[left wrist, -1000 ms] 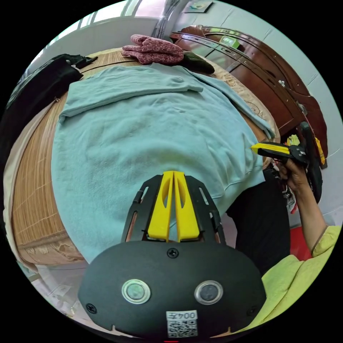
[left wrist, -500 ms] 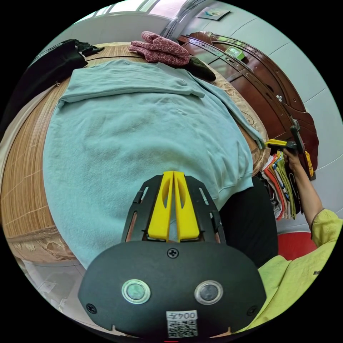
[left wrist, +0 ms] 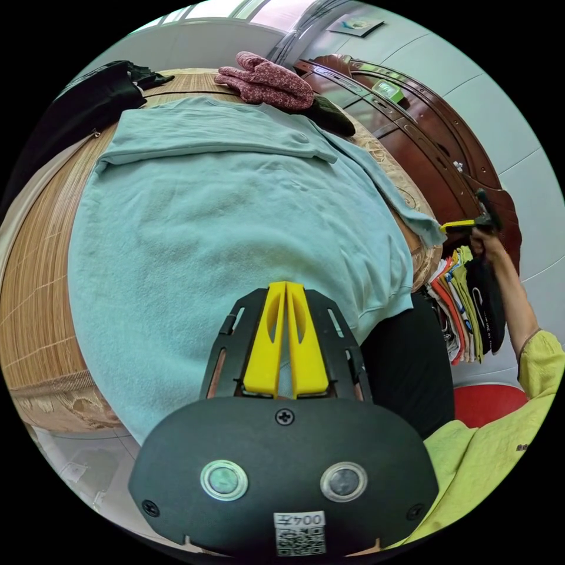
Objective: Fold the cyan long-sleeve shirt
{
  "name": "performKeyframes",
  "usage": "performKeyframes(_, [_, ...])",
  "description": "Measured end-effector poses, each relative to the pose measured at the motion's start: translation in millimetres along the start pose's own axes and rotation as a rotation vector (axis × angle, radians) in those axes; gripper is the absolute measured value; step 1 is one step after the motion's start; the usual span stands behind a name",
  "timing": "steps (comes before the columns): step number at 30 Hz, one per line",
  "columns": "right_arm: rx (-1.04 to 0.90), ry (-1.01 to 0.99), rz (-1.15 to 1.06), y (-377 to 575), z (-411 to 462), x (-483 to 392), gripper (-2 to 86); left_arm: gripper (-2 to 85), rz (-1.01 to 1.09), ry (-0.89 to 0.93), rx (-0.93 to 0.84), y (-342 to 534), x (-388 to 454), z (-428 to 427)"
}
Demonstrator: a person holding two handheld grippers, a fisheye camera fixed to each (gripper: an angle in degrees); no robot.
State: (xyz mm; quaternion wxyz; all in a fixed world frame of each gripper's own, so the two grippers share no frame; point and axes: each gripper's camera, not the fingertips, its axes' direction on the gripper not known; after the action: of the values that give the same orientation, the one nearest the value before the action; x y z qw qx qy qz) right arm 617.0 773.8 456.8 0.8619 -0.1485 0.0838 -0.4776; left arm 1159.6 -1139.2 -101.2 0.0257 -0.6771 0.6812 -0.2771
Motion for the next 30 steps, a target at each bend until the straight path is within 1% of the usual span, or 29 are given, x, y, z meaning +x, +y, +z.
performKeyframes(1, [0.017,-0.173,-0.016,-0.5,-19.9,15.0,2.5,0.2,0.0,0.001,0.001,-2.8,0.7,-0.1])
performKeyframes(2, [0.032,-0.266,-0.03,-0.8,-30.3,22.0,2.5,0.2,-0.001,0.004,0.002,-5.8,1.2,-0.4])
performKeyframes(4, [0.145,-0.616,-0.093,-1.9,-73.9,48.4,2.4,0.2,-0.002,0.01,0.004,-10.4,1.7,-0.8])
performKeyframes(5, [0.179,-0.683,-0.103,-2.5,-84.6,54.4,2.4,0.2,-0.004,0.015,0.005,-13.3,1.9,-1.2])
performKeyframes(7, [0.316,-0.851,-0.124,-7.6,-124.2,73.0,2.2,0.2,-0.006,0.021,0.008,-17.7,2.5,-1.9])
performKeyframes(10, [0.459,-0.968,-0.15,-23.6,-161.8,77.3,2.1,0.2,-0.005,0.024,0.011,-25.2,4.6,-3.3])
performKeyframes(12, [0.492,-1.006,-0.18,-41.5,-172.5,65.6,2.1,0.2,-0.002,0.023,0.013,-29.8,6.4,-4.2])
performKeyframes(14, [0.481,-1.005,-0.222,-64.4,-173.0,40.7,2.1,0.2,0.003,0.021,0.016,-35.7,8.9,-5.8])
performKeyframes(17, [0.393,-0.936,-0.292,-107.9,-147.0,-19.7,2.2,0.3,0.009,0.022,0.021,-42.7,12.2,-8.3])
performKeyframes(19, [0.295,-0.956,-0.315,-141.3,-100.9,-66.0,2.5,0.3,0.012,0.025,0.023,-46.8,13.9,-9.9])
performKeyframes(20, [0.27,-0.966,-0.313,-148.7,-86.9,-75.9,2.6,0.4,0.013,0.028,0.024,-49.6,14.8,-10.9])
performKeyframes(22, [0.164,-0.977,-0.266,-171.5,-26.3,-108.0,3.4,0.6,0.013,0.035,0.026,-54.1,16.0,-12.4])
performKeyframes(25, [0.068,-0.95,-0.21,-181.0,37.1,-127.9,4.9,1.5,0.01,0.059,0.031,-61.4,17.0,-15.0])
performKeyframes(26, [0.069,-0.95,-0.206,-179.9,44.5,-127.8,5.3,1.9,0.012,0.071,0.034,-64.2,17.7,-16.1])
performKeyframes(28, [0.166,-0.989,-0.18,-166.3,54.3,-111.8,7.3,2.6,0.018,0.083,0.04,-68.1,19.4,-17.7])
performKeyframes(30, [0.252,-0.983,-0.154,-150.3,52.9,-93.9,8.0,3.5,0.035,0.09,0.046,-72.2,22.9,-19.7])
